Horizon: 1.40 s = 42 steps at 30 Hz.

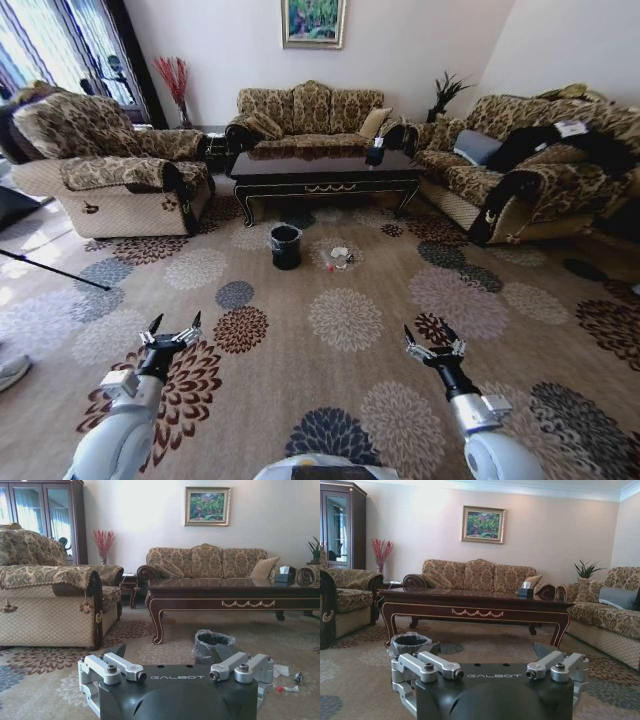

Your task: Move to the front of the table and pick up the trash from the floor, then place it into the trash bin.

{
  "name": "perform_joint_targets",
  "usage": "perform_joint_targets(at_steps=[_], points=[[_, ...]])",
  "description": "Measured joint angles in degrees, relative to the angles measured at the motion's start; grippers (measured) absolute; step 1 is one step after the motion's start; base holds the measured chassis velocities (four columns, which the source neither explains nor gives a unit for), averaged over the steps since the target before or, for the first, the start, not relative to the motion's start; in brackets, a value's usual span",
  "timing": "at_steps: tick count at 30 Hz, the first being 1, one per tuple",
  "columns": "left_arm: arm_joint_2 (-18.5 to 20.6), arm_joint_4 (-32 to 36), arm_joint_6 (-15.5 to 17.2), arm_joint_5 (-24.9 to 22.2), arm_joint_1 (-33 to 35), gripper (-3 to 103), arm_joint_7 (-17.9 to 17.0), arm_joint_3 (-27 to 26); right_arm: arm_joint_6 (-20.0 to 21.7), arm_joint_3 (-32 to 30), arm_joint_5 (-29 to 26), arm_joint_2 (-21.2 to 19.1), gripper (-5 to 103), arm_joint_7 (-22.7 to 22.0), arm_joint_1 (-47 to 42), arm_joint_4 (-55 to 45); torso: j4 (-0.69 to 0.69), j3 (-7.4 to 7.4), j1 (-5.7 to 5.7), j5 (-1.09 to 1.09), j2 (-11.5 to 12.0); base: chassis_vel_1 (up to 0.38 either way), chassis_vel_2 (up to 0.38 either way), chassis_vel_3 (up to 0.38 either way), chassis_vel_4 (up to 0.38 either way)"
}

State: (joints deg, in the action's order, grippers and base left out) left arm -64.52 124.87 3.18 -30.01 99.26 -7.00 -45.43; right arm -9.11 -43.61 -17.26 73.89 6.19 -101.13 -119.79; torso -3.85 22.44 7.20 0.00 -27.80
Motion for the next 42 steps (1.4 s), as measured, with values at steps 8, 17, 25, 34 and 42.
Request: perform_joint_targets(at_steps=[8, 17, 25, 34, 42], points=[[-0.06, -0.28, -0.28, -0.02, 0.15, 100, 0.75, 0.67, -0.02, -0.53, 0.09, -0.21, 100, 0.03, -0.46, -0.47, 0.0, -1.26, -0.63, 0.0, 1.88, 0.0, 0.0, 0.0, 0.0], [-0.06, -0.72, -0.43, 0.37, 0.24, 100, 0.98, 1.26, -0.09, -0.39, 0.29, -0.44, 100, 0.13, -0.43, -0.53, 0.0, -2.59, -1.32, 0.0, 3.88, 0.0, 0.0, 0.0, 0.0], [-0.09, -0.72, -0.39, 0.81, 0.35, 100, 0.98, 1.67, 0.27, 1.07, 0.0, -4.17, 100, 0.15, 1.51, 1.12, 0.0, -3.78, -2.08, 0.0, 5.82, 0.0, 0.0, 0.0, 0.0], [-0.08, -0.5, -0.13, 1.39, 0.27, 100, 0.9, 2.36, 0.38, 2.77, -0.21, -7.93, 100, 0.22, 3.38, 3.41, 0.0, -4.99, -2.75, 0.0, 7.71, 0.0, 0.0, 0.0, 0.0], [0.02, -0.85, 0.14, 2.23, -0.58, 100, 0.7, 4.02, 1.44, 2.25, -3.49, -8.67, 100, -0.4, 4.52, 4.35, 0.0, -6.33, -3.47, 0.0, 9.77, 0.0, 0.0, 0.0, 0.0]])
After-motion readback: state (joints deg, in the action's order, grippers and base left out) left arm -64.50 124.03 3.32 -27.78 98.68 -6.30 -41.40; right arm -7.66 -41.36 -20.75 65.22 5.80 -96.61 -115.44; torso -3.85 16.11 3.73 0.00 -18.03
